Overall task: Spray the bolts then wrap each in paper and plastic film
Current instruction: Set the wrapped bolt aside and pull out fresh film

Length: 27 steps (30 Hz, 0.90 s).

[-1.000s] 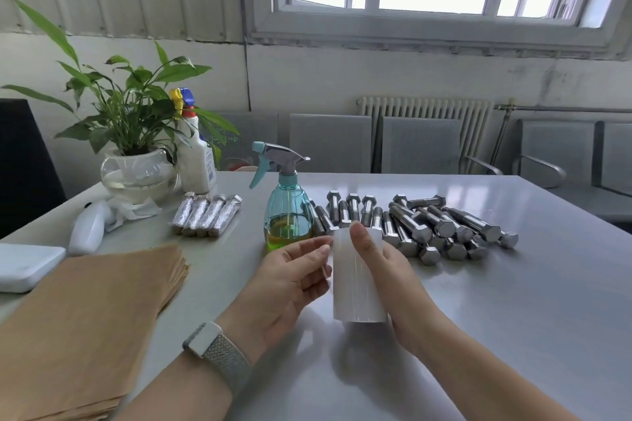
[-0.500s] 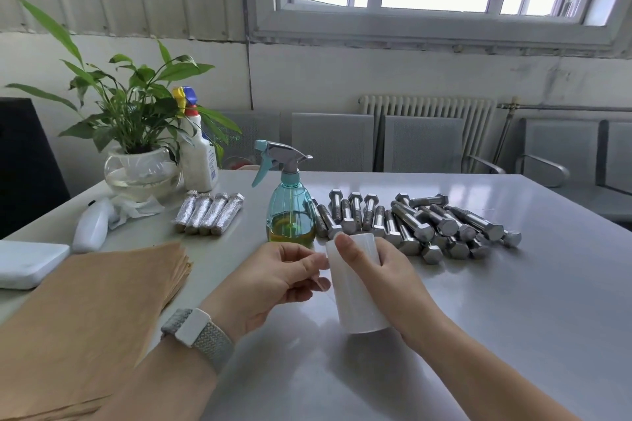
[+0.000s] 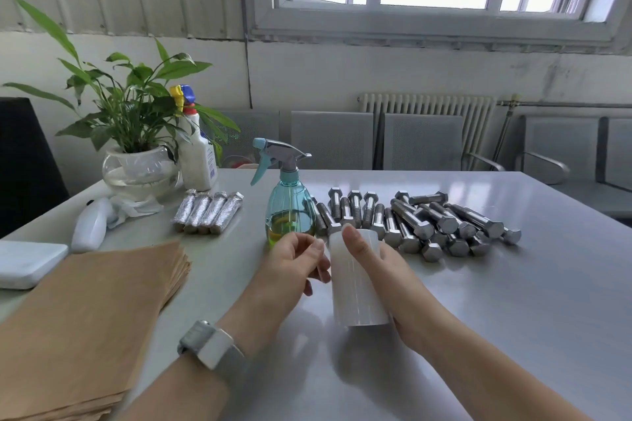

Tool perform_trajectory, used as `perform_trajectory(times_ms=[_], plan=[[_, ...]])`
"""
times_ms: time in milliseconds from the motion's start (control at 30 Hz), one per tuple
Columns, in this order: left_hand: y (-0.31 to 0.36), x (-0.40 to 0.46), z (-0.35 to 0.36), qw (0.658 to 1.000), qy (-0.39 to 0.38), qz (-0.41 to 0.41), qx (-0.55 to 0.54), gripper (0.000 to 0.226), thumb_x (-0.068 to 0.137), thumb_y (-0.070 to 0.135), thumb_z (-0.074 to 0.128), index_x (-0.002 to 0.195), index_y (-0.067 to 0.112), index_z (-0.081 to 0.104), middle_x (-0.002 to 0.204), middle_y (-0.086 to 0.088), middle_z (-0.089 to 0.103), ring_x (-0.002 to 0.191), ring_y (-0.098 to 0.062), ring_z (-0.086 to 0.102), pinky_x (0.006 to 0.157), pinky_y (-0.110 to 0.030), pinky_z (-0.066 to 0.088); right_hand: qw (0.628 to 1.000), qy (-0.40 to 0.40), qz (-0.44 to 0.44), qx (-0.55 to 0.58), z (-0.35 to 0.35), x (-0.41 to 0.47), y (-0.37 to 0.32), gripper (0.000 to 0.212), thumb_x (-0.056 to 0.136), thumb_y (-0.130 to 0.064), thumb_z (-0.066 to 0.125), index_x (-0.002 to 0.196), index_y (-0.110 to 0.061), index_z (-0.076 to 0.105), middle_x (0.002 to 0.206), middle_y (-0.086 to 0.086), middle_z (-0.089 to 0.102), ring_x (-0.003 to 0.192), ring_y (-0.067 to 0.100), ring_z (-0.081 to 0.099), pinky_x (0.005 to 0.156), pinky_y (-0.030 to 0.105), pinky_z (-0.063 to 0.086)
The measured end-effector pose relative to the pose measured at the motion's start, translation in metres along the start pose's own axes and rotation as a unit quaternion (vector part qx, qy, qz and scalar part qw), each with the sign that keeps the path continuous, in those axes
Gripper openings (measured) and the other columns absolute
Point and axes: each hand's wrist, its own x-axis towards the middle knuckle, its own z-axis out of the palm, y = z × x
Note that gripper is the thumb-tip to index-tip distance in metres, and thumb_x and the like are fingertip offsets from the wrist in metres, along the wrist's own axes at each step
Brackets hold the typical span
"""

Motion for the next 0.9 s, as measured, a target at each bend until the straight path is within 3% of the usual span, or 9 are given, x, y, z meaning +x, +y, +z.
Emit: perform_trajectory(times_ms=[133,233,333,500,600,700,900], plan=[[-0.007,-0.004,0.013,0.987,0.092,0.119,0.055,0.014,0.101,0.024,0.049,0.090,0.015,0.052,0.065,0.004,0.056,0.054,-0.008,0.053,0.049,-0.018,0.041,0.994,-0.050,0.021,0.093,0.006,-0.004,-0.003,0.064,0.076,-0.069,0.066,0.096,-0.009,0.071,0.092,0.010,0.073,0.081,0.021,0.070,0.065,0.028,0.055],[-0.006,-0.005,0.018,0.972,0.145,0.170,0.070,0.015,0.097,0.036,0.048,0.090,0.022,0.050,0.072,0.003,0.057,0.058,-0.007,0.054,0.056,-0.022,0.045,0.987,-0.050,0.050,0.147,0.010,-0.005,-0.002,0.060,0.070,-0.071,0.068,0.099,-0.019,0.076,0.100,0.011,0.075,0.090,0.024,0.073,0.074,0.036,0.057],[-0.005,-0.007,0.019,0.961,0.155,0.204,0.100,0.019,0.092,0.044,0.045,0.091,0.025,0.048,0.079,0.000,0.058,0.067,-0.011,0.055,0.064,-0.024,0.047,0.981,-0.047,0.056,0.181,0.012,-0.008,-0.004,0.057,0.075,-0.072,0.067,0.102,-0.023,0.076,0.104,0.009,0.075,0.095,0.024,0.073,0.078,0.038,0.057],[-0.005,-0.005,0.016,0.943,0.171,0.227,0.172,0.011,0.096,0.038,0.048,0.092,0.028,0.047,0.073,0.003,0.064,0.064,-0.002,0.060,0.055,-0.008,0.041,0.980,-0.044,0.050,0.185,0.013,-0.009,-0.006,0.064,0.077,-0.068,0.061,0.113,-0.016,0.071,0.110,0.013,0.073,0.102,0.027,0.071,0.090,0.043,0.057],[-0.005,-0.005,0.014,0.937,0.185,0.234,0.184,0.011,0.096,0.039,0.049,0.090,0.029,0.048,0.068,0.005,0.065,0.060,-0.004,0.061,0.053,-0.015,0.044,0.980,-0.043,0.045,0.191,0.014,-0.009,-0.006,0.064,0.077,-0.069,0.061,0.114,-0.017,0.070,0.109,0.013,0.073,0.100,0.027,0.071,0.085,0.042,0.059],[-0.004,-0.008,0.016,0.944,0.192,0.219,0.154,0.019,0.092,0.048,0.047,0.090,0.030,0.049,0.068,0.004,0.066,0.057,-0.005,0.060,0.054,-0.025,0.049,0.979,-0.036,0.044,0.196,0.015,-0.008,-0.006,0.063,0.075,-0.072,0.061,0.108,-0.020,0.073,0.100,0.010,0.074,0.090,0.025,0.073,0.070,0.038,0.058],[-0.005,-0.006,0.026,0.941,0.186,0.227,0.167,0.010,0.099,0.035,0.046,0.091,0.029,0.044,0.069,0.002,0.061,0.059,-0.002,0.059,0.053,-0.010,0.040,0.985,0.015,0.036,0.170,0.015,-0.007,-0.004,0.070,0.066,-0.077,0.066,0.096,-0.014,0.072,0.081,0.007,0.073,0.071,0.021,0.071,0.055,0.031,0.054]])
